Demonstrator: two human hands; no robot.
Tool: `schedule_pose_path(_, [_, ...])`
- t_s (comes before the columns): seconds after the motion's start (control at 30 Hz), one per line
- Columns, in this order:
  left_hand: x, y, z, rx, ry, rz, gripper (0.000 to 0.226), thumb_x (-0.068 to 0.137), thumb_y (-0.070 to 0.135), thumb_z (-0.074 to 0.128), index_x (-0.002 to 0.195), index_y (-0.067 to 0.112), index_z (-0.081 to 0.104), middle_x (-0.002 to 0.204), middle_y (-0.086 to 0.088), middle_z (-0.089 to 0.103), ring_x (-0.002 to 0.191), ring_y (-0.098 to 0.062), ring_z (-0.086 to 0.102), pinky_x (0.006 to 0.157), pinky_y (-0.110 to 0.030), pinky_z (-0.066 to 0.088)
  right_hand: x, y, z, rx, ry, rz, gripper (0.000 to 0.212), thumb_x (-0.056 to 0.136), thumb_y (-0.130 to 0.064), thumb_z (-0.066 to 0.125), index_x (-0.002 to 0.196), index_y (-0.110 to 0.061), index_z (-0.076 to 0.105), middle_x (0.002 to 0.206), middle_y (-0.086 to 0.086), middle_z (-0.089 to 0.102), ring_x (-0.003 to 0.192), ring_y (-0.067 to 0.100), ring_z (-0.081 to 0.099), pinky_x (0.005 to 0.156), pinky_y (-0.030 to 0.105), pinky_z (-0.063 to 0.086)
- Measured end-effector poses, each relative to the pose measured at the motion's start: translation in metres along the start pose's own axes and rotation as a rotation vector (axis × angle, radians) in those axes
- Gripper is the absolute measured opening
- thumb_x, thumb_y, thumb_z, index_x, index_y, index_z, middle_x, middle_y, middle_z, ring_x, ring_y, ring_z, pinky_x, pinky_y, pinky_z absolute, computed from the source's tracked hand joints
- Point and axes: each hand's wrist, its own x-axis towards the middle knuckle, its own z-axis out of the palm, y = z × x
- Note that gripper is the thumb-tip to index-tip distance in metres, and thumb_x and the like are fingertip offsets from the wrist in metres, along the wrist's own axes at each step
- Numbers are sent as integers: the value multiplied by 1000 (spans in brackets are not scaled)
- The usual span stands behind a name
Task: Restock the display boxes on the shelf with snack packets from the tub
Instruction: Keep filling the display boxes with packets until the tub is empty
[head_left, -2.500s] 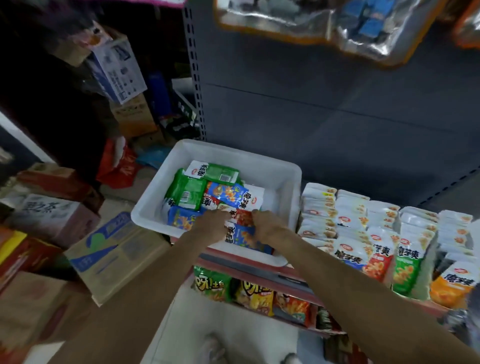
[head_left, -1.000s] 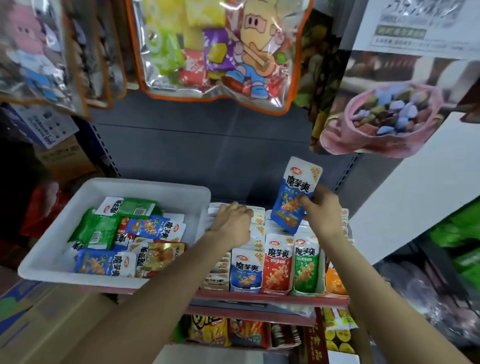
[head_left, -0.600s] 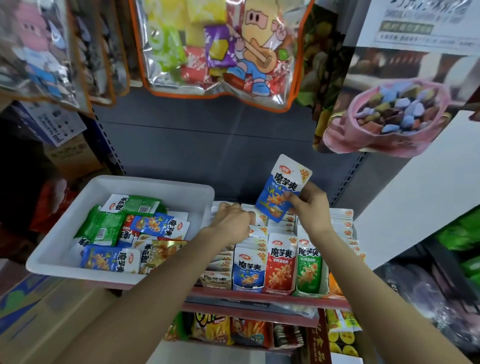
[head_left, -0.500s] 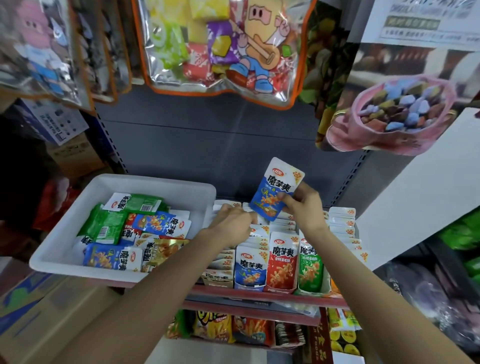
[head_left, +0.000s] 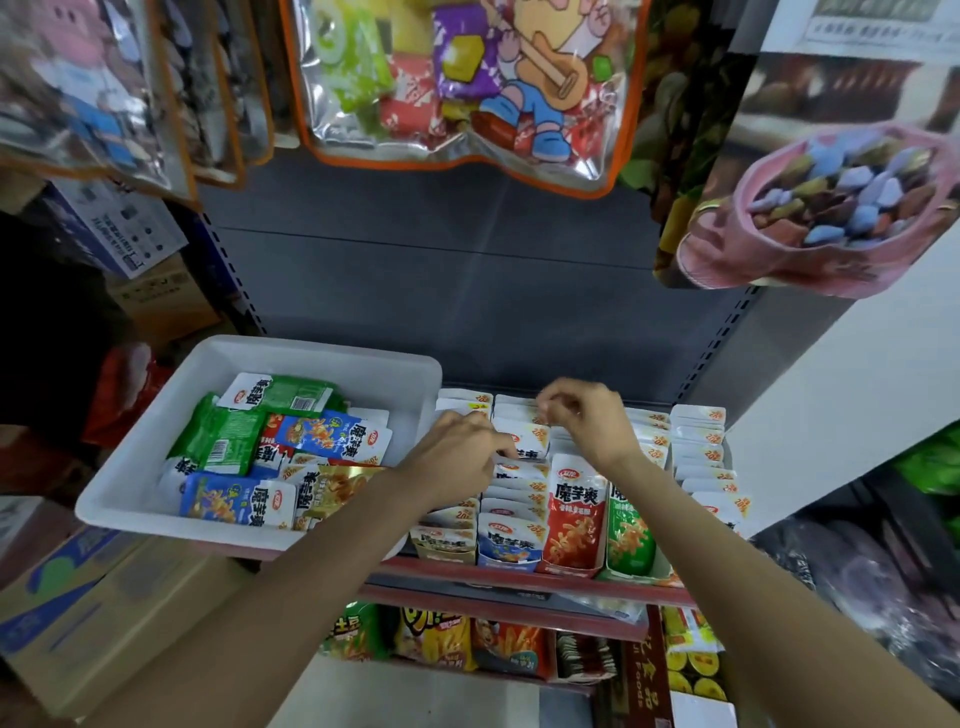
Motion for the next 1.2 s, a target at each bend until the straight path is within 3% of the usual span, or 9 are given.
schedule_pose_path(0.13, [-1,-3,4,-18,-5,8,45,89,6,43,125,28,57,127,0,54,123,-14,41,108,-33,23,-4,5,11,-282,-133,-7,19,89,-8,55,83,-22,67,82,2,71,78,23,65,74,37,53])
schedule_pose_path(0.23, [-3,-5,7,-71,18,3,46,89,4,42,127,27,56,131,4,54,126,-12,38,109,-33,22,-8,3,11,-225,-56,28,13,91,-14,57,98,-15,68,92,3,71,80,18,63,75,31,52])
schedule_pose_path(0.37, [-12,-7,10,-165,143,-26,46,90,4,42,130,24,51,136,8,49,130,-10,34,105,-28,21,-8,-13,10,-148,-40,33,14,91,-17,59,102,-16,68,95,0,70,82,13,61,75,26,49])
schedule_pose_path(0.5, [-36,-36,13,-345,344,-209,38,89,2,47,119,21,61,126,2,58,119,-17,48,101,-35,38,-6,-53,31,-95,-109,-88,17,91,-11,57,103,-14,67,94,0,69,84,14,63,79,26,49])
schedule_pose_path(0.63, [-72,-86,14,-385,387,-475,35,88,-3,49,115,13,64,125,-5,59,115,-22,54,96,-31,43,1,-92,82,-102,-231,-187,23,90,-7,52,105,-13,68,103,4,69,92,18,63,84,27,48])
schedule_pose_path(0.77, [-106,-140,15,-312,285,-663,32,91,6,49,120,13,61,123,-10,60,110,-28,57,94,-37,47,8,-121,151,-189,-385,-187,24,92,-15,53,113,-15,64,111,8,65,100,23,60,87,33,49])
schedule_pose_path(0.9, [-133,-182,15,-161,132,-739,27,93,10,47,113,18,63,108,-8,66,94,-26,62,76,-33,53,15,-133,218,-268,-527,-50,36,91,-25,56,123,-9,55,122,17,54,111,30,53,86,32,45])
schedule_pose_path(1.07, [-141,-219,14,-94,-43,-780,29,95,21,46,121,19,60,123,-6,60,111,-27,56,94,-40,46,20,-138,268,-287,-636,93,47,90,-28,61,133,-11,51,135,10,54,121,26,52,94,29,42])
schedule_pose_path(1.2, [-139,-230,13,-47,-147,-663,34,98,13,43,131,12,52,133,-10,52,122,-28,49,101,-38,39,21,-139,296,-192,-539,241,31,88,-19,62,119,-12,60,120,12,63,108,28,61,86,33,51])
